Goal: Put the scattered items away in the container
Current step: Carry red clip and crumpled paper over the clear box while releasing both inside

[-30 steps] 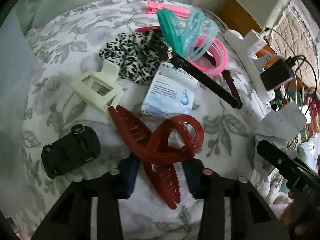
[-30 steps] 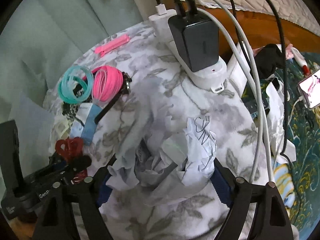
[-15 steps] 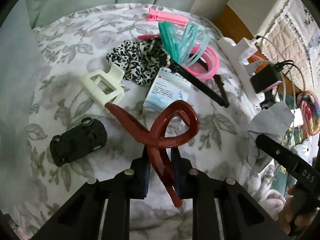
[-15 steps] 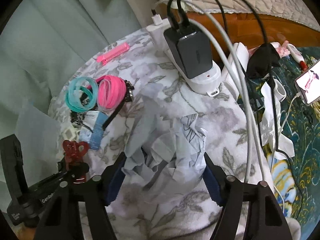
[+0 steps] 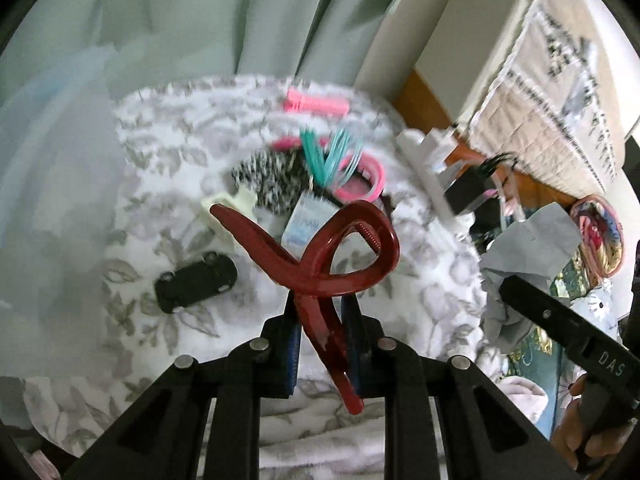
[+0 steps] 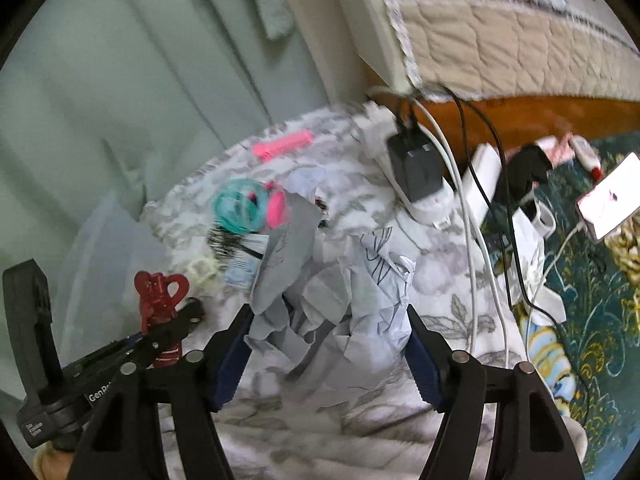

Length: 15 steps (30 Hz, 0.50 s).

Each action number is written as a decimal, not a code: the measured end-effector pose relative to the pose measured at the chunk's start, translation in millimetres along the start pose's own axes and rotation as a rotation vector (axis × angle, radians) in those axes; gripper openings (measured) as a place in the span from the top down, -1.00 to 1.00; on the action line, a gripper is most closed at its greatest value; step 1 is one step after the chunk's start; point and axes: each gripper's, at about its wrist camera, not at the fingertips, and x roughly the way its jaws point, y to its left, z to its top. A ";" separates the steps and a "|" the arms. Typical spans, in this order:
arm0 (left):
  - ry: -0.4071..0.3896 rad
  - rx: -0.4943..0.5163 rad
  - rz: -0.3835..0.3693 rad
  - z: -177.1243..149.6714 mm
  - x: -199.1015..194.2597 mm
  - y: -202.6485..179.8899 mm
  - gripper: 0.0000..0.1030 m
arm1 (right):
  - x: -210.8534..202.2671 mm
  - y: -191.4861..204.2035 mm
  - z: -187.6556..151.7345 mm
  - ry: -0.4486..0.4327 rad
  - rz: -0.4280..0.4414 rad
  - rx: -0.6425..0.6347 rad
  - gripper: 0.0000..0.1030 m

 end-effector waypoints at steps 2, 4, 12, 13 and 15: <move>-0.041 -0.002 0.000 1.4 -16.7 3.6 0.61 | -11.3 12.3 -0.3 -0.022 0.015 -0.025 -0.42; -0.089 -0.012 0.002 1.4 -37.1 8.7 0.61 | -23.6 26.9 -0.4 -0.046 0.033 -0.059 -0.42; -0.253 -0.068 0.042 -2.5 -102.8 42.4 0.61 | -52.5 97.9 10.3 -0.115 0.121 -0.204 -0.42; -0.270 -0.079 0.049 -3.3 -109.7 47.9 0.61 | -54.5 106.2 11.3 -0.119 0.132 -0.222 -0.42; -0.303 -0.101 0.062 -5.1 -123.0 58.9 0.61 | -57.9 123.5 13.2 -0.125 0.151 -0.254 -0.42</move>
